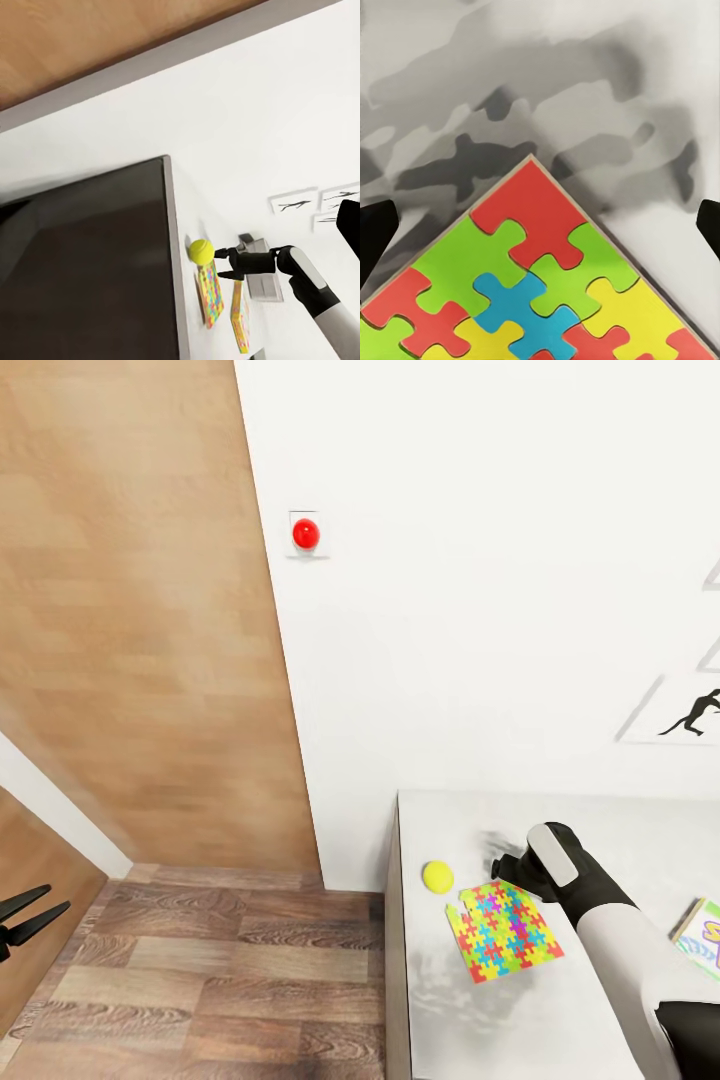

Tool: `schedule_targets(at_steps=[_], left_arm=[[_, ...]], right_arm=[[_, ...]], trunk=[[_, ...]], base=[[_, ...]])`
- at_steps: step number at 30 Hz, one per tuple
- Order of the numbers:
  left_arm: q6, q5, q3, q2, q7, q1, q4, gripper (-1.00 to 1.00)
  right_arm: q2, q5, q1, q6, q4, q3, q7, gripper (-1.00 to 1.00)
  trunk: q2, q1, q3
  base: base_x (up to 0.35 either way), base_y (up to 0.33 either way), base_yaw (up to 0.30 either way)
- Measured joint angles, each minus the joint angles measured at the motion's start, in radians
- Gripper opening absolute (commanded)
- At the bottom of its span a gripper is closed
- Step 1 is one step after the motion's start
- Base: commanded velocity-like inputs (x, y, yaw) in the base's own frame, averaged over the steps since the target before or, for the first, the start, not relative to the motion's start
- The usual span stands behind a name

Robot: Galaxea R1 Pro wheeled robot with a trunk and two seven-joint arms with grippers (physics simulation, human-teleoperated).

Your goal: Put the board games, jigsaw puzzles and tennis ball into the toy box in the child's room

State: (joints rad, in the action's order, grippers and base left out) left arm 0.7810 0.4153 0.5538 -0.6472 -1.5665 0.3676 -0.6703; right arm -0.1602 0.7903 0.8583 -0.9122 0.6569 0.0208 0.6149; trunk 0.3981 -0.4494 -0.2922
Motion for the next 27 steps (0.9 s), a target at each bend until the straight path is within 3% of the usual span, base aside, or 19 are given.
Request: schedule_targets(at_steps=[27], left_arm=[[0.000, 0.000, 0.000, 0.000, 0.000, 0.001, 0.000, 1.00]], right_arm=[[0.003, 0.000, 0.000, 0.000, 0.000, 0.000, -0.001, 1.00]], trunk=[[0.000, 0.000, 0.000]], base=[[-0.030, 0.012, 0.000]])
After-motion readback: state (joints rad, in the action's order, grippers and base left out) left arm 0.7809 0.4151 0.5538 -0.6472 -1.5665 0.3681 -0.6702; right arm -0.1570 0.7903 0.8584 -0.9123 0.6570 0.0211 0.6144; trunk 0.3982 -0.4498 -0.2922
